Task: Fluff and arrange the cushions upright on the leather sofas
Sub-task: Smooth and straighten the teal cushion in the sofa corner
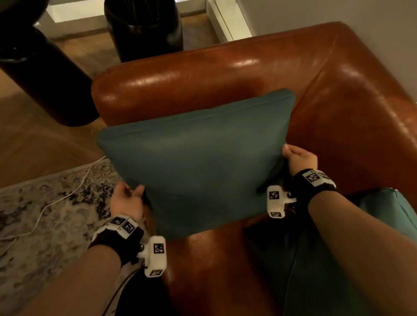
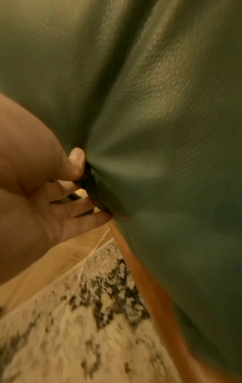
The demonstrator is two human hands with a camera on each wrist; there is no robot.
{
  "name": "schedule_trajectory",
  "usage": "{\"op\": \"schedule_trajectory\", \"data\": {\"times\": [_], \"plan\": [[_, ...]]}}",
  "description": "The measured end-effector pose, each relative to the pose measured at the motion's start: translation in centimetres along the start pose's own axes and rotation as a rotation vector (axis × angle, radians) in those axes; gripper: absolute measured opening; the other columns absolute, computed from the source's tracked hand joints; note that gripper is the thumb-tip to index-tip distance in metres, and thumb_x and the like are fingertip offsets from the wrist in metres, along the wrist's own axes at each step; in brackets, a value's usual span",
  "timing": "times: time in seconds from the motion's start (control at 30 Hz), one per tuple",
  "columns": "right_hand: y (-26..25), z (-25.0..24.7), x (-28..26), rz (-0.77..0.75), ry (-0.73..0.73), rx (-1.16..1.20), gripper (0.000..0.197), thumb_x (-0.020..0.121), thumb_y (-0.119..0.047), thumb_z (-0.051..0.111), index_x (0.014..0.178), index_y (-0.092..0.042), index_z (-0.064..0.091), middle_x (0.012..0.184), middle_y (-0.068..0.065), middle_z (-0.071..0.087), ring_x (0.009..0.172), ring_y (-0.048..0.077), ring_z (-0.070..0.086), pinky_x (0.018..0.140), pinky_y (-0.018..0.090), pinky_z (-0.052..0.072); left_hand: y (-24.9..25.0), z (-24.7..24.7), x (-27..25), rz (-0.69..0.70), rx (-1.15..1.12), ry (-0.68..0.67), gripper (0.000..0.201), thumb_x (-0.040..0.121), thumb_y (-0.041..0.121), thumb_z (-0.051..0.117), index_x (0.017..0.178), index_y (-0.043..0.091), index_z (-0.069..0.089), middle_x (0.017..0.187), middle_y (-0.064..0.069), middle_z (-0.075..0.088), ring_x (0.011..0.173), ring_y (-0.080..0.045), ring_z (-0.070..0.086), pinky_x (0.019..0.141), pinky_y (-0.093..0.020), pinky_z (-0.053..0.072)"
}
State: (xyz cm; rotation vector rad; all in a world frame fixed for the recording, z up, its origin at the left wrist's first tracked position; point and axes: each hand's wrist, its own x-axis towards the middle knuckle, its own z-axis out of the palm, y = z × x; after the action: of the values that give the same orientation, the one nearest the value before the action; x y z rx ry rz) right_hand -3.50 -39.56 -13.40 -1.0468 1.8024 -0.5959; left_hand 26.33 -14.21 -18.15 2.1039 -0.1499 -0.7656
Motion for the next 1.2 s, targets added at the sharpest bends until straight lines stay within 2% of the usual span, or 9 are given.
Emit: {"op": "schedule_trajectory", "data": {"times": [0.1, 0.23, 0.4, 0.53, 0.7, 0.83, 0.93, 1.1, 1.2], "plan": [[-0.7, -0.5, 0.7, -0.034, 0.067, -0.038, 0.028, 0.088, -0.035, 0.069, 0.113, -0.024, 0.072, 0.112, -0.004, 0.071, 0.107, 0.019, 0.063, 0.095, 0.03, 0.047, 0.3, 0.2, 0.6, 0.052, 0.093, 0.007, 0.009, 0.092, 0.008, 0.062, 0.09, 0.015, 0.056, 0.095, -0.02, 0.065, 0.091, -0.033, 0.063, 0.091, -0.048, 0.052], [-0.3, -0.7, 0.7, -0.071, 0.041, -0.091, 0.032, 0.093, -0.036, 0.063, 0.12, -0.022, 0.069, 0.119, -0.002, 0.069, 0.107, 0.017, 0.061, 0.091, 0.027, 0.044, 0.1, 0.9, 0.0, 0.137, 0.187, 0.036, 0.009, 0.093, 0.002, 0.056, 0.094, 0.011, 0.055, 0.089, -0.014, 0.059, 0.086, -0.023, 0.055, 0.08, -0.032, 0.041], [-0.3, -1.4, 0.5, 0.059, -0.079, -0.101, 0.032, 0.104, -0.027, 0.04, 0.127, -0.021, 0.062, 0.119, 0.001, 0.062, 0.103, 0.019, 0.053, 0.087, 0.033, 0.039, -0.9, 0.7, -1.7, 0.026, 0.163, -0.062, 0.034, 0.101, 0.013, 0.048, 0.134, 0.012, 0.053, 0.13, -0.01, 0.061, 0.121, -0.028, 0.056, 0.103, -0.037, 0.041], [1.1, -1.6, -0.1, 0.176, -0.174, -0.087, 0.028, 0.101, -0.02, 0.048, 0.122, -0.027, 0.064, 0.117, 0.001, 0.064, 0.108, 0.026, 0.058, 0.093, 0.044, 0.048, -1.3, 1.7, -4.4, -0.057, 0.176, -0.187, 0.047, 0.103, 0.021, 0.045, 0.147, 0.005, 0.04, 0.15, -0.011, 0.044, 0.14, -0.033, 0.041, 0.113, -0.038, 0.031], [1.3, -1.5, 0.0, 0.143, 0.021, -0.164, 0.015, 0.086, -0.027, 0.072, 0.101, -0.03, 0.073, 0.105, -0.004, 0.069, 0.101, 0.021, 0.062, 0.095, 0.041, 0.052, -1.7, 1.9, -2.2, -0.121, 0.135, -0.024, 0.034, 0.096, 0.02, 0.06, 0.127, 0.006, 0.062, 0.126, -0.009, 0.065, 0.121, -0.027, 0.058, 0.106, -0.041, 0.043], [1.4, -1.6, 0.2, 0.152, 0.067, -0.153, 0.018, 0.084, -0.028, 0.075, 0.102, -0.028, 0.074, 0.105, -0.003, 0.068, 0.102, 0.021, 0.061, 0.094, 0.038, 0.052, -4.3, 1.3, 1.2, -0.331, -0.064, -0.01, 0.043, 0.064, 0.039, 0.087, 0.095, 0.016, 0.068, 0.108, -0.007, 0.074, 0.104, -0.027, 0.068, 0.099, -0.047, 0.052], [1.3, -1.8, 0.2, 0.163, 0.03, -0.149, 0.015, 0.087, -0.027, 0.071, 0.102, -0.029, 0.073, 0.102, -0.004, 0.067, 0.1, 0.021, 0.061, 0.092, 0.041, 0.053, -4.3, 1.4, 0.8, -0.332, -0.107, 0.012, 0.028, 0.07, 0.031, 0.086, 0.082, 0.019, 0.064, 0.097, -0.006, 0.073, 0.096, -0.027, 0.069, 0.095, -0.049, 0.055], [2.9, -1.9, 0.6, 0.212, -0.099, -0.19, 0.024, 0.097, -0.012, 0.052, 0.11, -0.024, 0.068, 0.111, 0.001, 0.069, 0.098, 0.026, 0.065, 0.085, 0.044, 0.056, -6.2, 1.3, -1.7, -0.261, -0.031, -0.162, 0.038, 0.098, 0.007, 0.053, 0.133, 0.02, 0.055, 0.132, -0.012, 0.061, 0.125, -0.034, 0.056, 0.108, -0.049, 0.044], [4.9, -1.4, 1.0, 0.214, -0.187, -0.318, 0.028, 0.097, -0.013, 0.052, 0.119, -0.023, 0.066, 0.118, 0.007, 0.067, 0.106, 0.033, 0.063, 0.094, 0.046, 0.053, -7.2, 2.5, -2.5, -0.297, 0.189, -0.228, 0.041, 0.099, 0.008, 0.05, 0.139, 0.011, 0.05, 0.131, -0.013, 0.059, 0.123, -0.035, 0.056, 0.107, -0.044, 0.044]]}}
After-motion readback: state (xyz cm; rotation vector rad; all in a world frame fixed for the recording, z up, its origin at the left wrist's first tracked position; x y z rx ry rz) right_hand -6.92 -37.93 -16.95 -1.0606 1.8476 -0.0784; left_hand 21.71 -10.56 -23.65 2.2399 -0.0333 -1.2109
